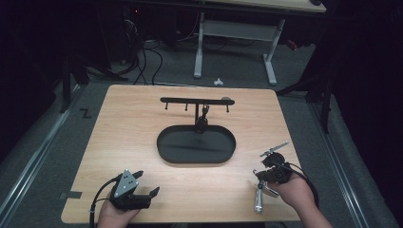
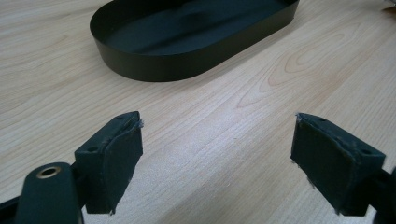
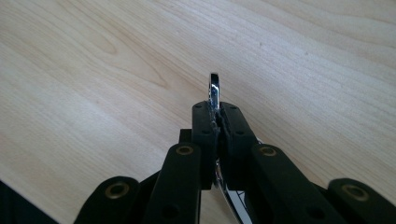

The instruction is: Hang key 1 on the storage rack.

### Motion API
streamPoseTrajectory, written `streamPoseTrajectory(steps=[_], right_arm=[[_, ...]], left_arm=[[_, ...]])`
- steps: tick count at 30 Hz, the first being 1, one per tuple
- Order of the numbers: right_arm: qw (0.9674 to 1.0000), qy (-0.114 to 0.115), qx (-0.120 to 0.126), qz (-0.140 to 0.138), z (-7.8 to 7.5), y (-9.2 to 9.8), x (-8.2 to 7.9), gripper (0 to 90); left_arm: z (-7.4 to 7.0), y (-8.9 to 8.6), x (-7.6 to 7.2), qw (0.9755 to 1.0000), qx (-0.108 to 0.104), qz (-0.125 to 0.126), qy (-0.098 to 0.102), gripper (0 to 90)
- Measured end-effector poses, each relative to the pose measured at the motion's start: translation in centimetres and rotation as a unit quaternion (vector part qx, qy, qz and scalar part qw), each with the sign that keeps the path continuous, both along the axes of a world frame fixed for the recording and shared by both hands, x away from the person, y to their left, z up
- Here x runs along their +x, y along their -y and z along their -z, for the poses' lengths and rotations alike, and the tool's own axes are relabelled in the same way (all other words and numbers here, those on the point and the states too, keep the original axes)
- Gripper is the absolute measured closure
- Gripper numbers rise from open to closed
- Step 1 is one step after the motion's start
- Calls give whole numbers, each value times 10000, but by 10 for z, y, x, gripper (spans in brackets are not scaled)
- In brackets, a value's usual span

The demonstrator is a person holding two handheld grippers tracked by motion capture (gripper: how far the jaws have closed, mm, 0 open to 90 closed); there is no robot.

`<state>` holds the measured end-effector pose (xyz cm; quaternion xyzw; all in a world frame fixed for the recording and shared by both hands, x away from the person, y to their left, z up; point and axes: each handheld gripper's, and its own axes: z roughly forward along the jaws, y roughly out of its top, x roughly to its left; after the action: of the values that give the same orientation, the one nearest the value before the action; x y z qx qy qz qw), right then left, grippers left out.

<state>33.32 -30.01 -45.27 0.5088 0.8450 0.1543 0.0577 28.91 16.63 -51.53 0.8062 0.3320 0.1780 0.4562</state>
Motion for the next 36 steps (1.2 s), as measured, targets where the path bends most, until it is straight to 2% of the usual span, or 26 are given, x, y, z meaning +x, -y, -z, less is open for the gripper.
streamPoseTrajectory(steps=[6,15,25,36], right_arm=[[9997,68,-130,-169,-24,-5,1,861],[9996,164,-162,-151,-53,-10,5,861],[9989,341,-196,-259,-77,-24,15,861],[9980,527,-119,-330,-100,-41,31,861]], left_arm=[[0,1,0,10000,23,6,17,171],[0,0,1,10000,26,13,10,171],[0,0,0,10000,21,11,9,171],[0,0,1,10000,29,15,13,171]])
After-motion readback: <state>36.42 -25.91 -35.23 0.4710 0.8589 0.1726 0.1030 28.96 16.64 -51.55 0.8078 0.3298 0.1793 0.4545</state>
